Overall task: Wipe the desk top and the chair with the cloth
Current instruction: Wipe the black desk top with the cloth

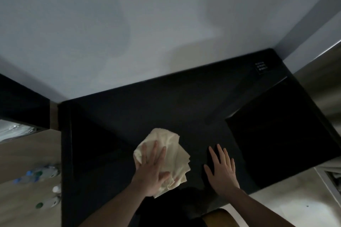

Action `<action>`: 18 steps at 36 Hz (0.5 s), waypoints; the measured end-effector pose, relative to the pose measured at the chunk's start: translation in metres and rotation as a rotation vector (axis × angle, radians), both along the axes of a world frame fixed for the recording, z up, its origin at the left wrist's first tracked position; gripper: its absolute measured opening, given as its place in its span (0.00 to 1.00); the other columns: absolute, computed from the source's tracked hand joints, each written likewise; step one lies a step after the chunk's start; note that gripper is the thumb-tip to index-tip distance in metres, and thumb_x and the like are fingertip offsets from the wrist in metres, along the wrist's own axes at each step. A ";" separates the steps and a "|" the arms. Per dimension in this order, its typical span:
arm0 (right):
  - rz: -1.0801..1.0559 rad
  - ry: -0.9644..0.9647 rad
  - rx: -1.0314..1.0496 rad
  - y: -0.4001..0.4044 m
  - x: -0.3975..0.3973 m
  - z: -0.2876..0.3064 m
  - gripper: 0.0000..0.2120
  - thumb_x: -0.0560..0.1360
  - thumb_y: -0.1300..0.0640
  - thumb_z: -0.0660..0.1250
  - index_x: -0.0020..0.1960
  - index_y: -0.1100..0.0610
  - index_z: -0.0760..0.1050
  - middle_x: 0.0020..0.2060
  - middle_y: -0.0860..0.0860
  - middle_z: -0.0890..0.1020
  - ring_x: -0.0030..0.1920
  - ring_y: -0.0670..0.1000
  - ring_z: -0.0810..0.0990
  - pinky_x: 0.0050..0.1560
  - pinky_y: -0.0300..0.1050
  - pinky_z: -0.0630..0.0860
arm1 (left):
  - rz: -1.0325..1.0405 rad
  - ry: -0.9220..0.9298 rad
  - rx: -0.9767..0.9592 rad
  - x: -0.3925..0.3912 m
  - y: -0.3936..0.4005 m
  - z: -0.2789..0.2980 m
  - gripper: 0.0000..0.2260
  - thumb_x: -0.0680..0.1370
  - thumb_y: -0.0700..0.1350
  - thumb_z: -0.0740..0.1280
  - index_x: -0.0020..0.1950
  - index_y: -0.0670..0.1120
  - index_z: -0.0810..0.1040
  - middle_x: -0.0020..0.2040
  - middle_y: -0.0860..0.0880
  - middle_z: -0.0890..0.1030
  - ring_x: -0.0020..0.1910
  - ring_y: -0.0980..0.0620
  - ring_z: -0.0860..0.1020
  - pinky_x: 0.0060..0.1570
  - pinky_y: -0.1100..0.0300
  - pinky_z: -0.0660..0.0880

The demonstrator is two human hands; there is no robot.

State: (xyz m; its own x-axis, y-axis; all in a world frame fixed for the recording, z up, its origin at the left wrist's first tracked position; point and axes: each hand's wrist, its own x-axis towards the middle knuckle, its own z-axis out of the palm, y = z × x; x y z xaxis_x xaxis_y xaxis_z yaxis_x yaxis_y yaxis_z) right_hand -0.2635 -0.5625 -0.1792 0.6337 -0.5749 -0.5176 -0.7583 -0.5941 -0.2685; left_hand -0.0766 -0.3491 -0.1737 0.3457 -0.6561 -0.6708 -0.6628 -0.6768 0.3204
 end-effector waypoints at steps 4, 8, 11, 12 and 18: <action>0.013 0.016 -0.006 -0.006 -0.003 0.001 0.32 0.84 0.41 0.52 0.82 0.45 0.41 0.81 0.48 0.39 0.80 0.54 0.35 0.80 0.58 0.40 | -0.065 -0.017 0.018 0.001 -0.016 0.000 0.43 0.79 0.71 0.52 0.77 0.57 0.25 0.71 0.55 0.16 0.69 0.39 0.17 0.71 0.30 0.32; 0.012 0.014 0.001 0.008 0.017 0.010 0.32 0.84 0.41 0.51 0.82 0.45 0.40 0.81 0.49 0.38 0.80 0.56 0.35 0.79 0.60 0.41 | -0.086 -0.034 -0.037 0.017 -0.002 0.006 0.40 0.80 0.70 0.51 0.76 0.60 0.24 0.73 0.57 0.19 0.74 0.45 0.22 0.77 0.35 0.38; 0.071 -0.033 0.015 0.033 0.042 0.017 0.31 0.84 0.42 0.50 0.82 0.44 0.39 0.81 0.48 0.37 0.80 0.55 0.34 0.79 0.59 0.39 | 0.008 -0.079 -0.142 0.023 0.024 0.016 0.40 0.82 0.64 0.56 0.77 0.62 0.26 0.78 0.57 0.26 0.79 0.47 0.31 0.79 0.41 0.44; 0.096 -0.047 0.026 0.043 0.051 0.019 0.31 0.84 0.42 0.51 0.82 0.43 0.39 0.81 0.48 0.36 0.80 0.54 0.33 0.79 0.59 0.38 | 0.050 -0.108 -0.144 0.025 0.036 0.019 0.39 0.82 0.64 0.55 0.77 0.61 0.27 0.79 0.56 0.28 0.80 0.47 0.33 0.79 0.42 0.46; 0.163 -0.035 0.064 0.122 0.112 0.034 0.39 0.76 0.30 0.43 0.81 0.42 0.33 0.79 0.52 0.30 0.79 0.58 0.31 0.78 0.60 0.46 | 0.139 -0.209 0.036 0.038 0.105 0.015 0.36 0.82 0.64 0.54 0.83 0.53 0.39 0.81 0.50 0.33 0.81 0.41 0.38 0.79 0.42 0.49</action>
